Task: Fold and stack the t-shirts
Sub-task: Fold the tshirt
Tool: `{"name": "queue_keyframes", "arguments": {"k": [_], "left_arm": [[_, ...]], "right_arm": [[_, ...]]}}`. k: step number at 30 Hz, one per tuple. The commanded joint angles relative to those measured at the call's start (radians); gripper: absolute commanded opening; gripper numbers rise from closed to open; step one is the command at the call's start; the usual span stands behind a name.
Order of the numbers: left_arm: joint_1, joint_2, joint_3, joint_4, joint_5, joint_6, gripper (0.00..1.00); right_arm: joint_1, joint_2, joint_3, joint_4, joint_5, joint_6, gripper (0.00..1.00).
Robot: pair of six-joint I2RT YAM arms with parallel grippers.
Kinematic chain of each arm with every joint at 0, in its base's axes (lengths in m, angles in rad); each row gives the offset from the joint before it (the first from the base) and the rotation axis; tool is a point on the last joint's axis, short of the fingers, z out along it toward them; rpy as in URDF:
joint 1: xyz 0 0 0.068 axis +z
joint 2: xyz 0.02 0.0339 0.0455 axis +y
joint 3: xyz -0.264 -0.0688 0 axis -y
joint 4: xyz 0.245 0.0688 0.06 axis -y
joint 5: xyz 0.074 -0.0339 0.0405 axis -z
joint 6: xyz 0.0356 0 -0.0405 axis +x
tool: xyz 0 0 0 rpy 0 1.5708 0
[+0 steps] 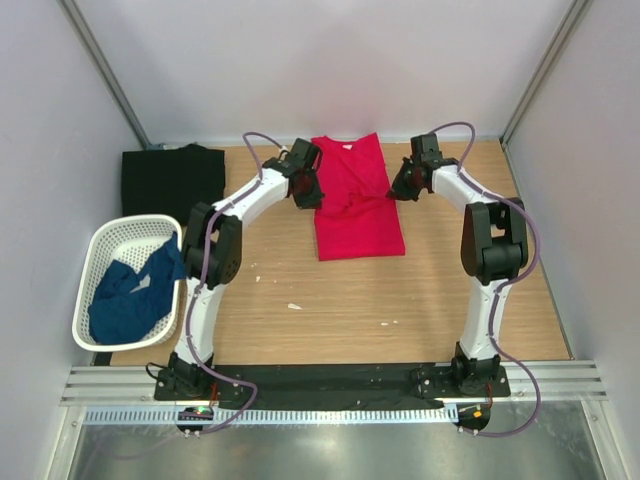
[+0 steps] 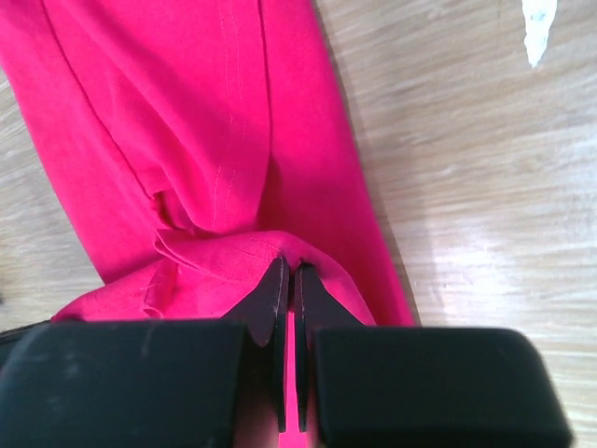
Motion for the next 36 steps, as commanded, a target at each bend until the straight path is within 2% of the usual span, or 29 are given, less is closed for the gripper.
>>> {"name": "queue_keyframes", "arguments": {"k": [1, 2, 4, 5, 8, 11, 13, 15, 16, 18, 19, 21, 22, 23, 25, 26, 28, 29, 32, 36], "left_arm": [[0.025, 0.012, 0.061, -0.007, 0.006, 0.035, 0.02], [0.028, 0.021, 0.082, -0.013, 0.011, 0.049, 0.05], [0.035, 0.028, 0.11, -0.031, 0.02, 0.066, 0.27], [0.036, 0.031, 0.13, -0.04, 0.021, 0.087, 0.47], [0.037, 0.024, 0.207, -0.095, 0.012, 0.132, 0.67], [0.036, -0.05, 0.176, -0.106, 0.009, 0.132, 0.74], [0.031, -0.145, 0.051, -0.059, 0.024, 0.095, 0.76], [0.014, -0.221, -0.073, 0.002, 0.041, 0.063, 0.77], [0.006, -0.29, -0.192, 0.078, 0.049, 0.029, 0.77], [-0.026, -0.341, -0.287, 0.146, 0.067, -0.003, 0.76], [-0.036, -0.381, -0.369, 0.203, 0.067, -0.023, 0.76], [-0.069, -0.401, -0.428, 0.248, 0.064, -0.035, 0.75], [-0.076, -0.406, -0.449, 0.284, 0.072, -0.044, 0.74], [-0.083, -0.403, -0.48, 0.302, 0.081, -0.045, 0.72], [-0.095, -0.39, -0.493, 0.322, 0.08, -0.049, 0.67], [-0.096, -0.372, -0.499, 0.332, 0.08, -0.049, 0.6], [-0.096, -0.348, -0.494, 0.358, 0.074, -0.049, 0.45], [-0.096, -0.32, -0.488, 0.365, 0.073, -0.046, 0.35], [-0.096, -0.268, -0.427, 0.375, 0.061, -0.035, 0.24], [-0.095, -0.167, -0.33, 0.375, 0.043, -0.025, 0.18]], "right_arm": [[-0.006, 0.015, 0.083, 0.009, -0.01, -0.025, 0.01], [-0.008, 0.033, 0.098, 0.0, -0.01, -0.031, 0.08], [-0.009, 0.049, 0.147, -0.038, -0.019, -0.037, 0.24], [-0.011, 0.054, 0.163, -0.053, -0.022, -0.045, 0.42], [-0.009, 0.017, 0.19, -0.075, -0.027, -0.058, 0.65], [-0.009, -0.04, 0.163, -0.077, -0.034, -0.066, 0.7], [0.0, -0.112, 0.088, -0.043, -0.043, -0.06, 0.73], [0.024, -0.161, -0.015, 0.011, -0.048, -0.055, 0.73], [0.032, -0.196, -0.049, 0.026, -0.047, -0.049, 0.73], [0.056, -0.216, -0.136, 0.064, -0.04, -0.04, 0.72], [0.063, -0.227, -0.162, 0.078, -0.039, -0.029, 0.64], [0.08, -0.233, -0.23, 0.124, -0.036, -0.02, 0.57], [0.093, -0.232, -0.245, 0.137, -0.025, -0.017, 0.46], [0.1, -0.227, -0.259, 0.15, -0.019, -0.02, 0.39], [0.11, -0.216, -0.281, 0.183, 0.01, -0.02, 0.28], [0.112, -0.194, -0.279, 0.192, 0.01, -0.023, 0.17], [0.113, -0.167, -0.264, 0.206, 0.015, -0.022, 0.11], [0.115, -0.149, -0.259, 0.212, 0.021, -0.023, 0.1], [0.115, -0.118, -0.238, 0.236, 0.044, -0.025, 0.1], [0.115, -0.057, -0.163, 0.23, 0.058, -0.029, 0.1]]}}
